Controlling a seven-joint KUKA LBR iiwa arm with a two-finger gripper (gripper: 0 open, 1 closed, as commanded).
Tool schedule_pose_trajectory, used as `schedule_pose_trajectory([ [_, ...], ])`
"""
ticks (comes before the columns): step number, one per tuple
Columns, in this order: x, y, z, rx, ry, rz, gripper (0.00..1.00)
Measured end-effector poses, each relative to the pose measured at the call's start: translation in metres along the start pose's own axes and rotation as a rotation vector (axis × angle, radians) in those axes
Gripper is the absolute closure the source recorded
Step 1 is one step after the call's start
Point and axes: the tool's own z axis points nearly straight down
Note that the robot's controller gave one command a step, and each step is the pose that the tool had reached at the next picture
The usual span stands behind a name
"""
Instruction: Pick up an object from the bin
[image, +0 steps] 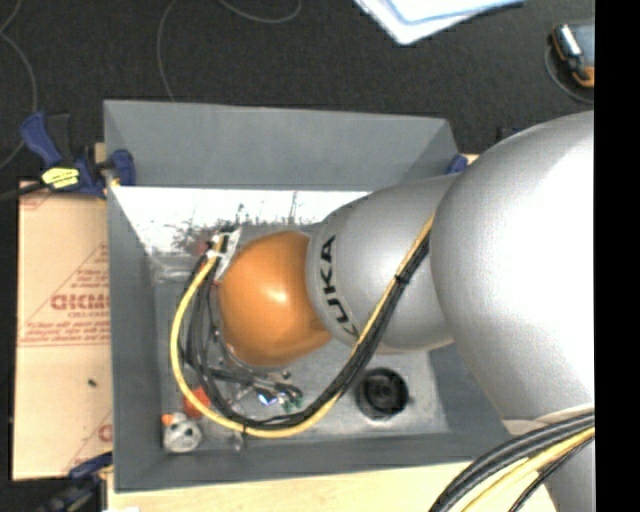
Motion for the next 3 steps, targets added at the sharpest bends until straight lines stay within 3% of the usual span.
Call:
schedule_pose_trajectory([
  [1,0.001,0.000,0.000,0.000,0.001,-0.004,0.00],
  [2,0.002,0.004,0.021,0.001,-0.017,0.067,0.00],
  [3,0.022,-0.017,0.021,0.002,-0.022,-0.162,1.00],
])
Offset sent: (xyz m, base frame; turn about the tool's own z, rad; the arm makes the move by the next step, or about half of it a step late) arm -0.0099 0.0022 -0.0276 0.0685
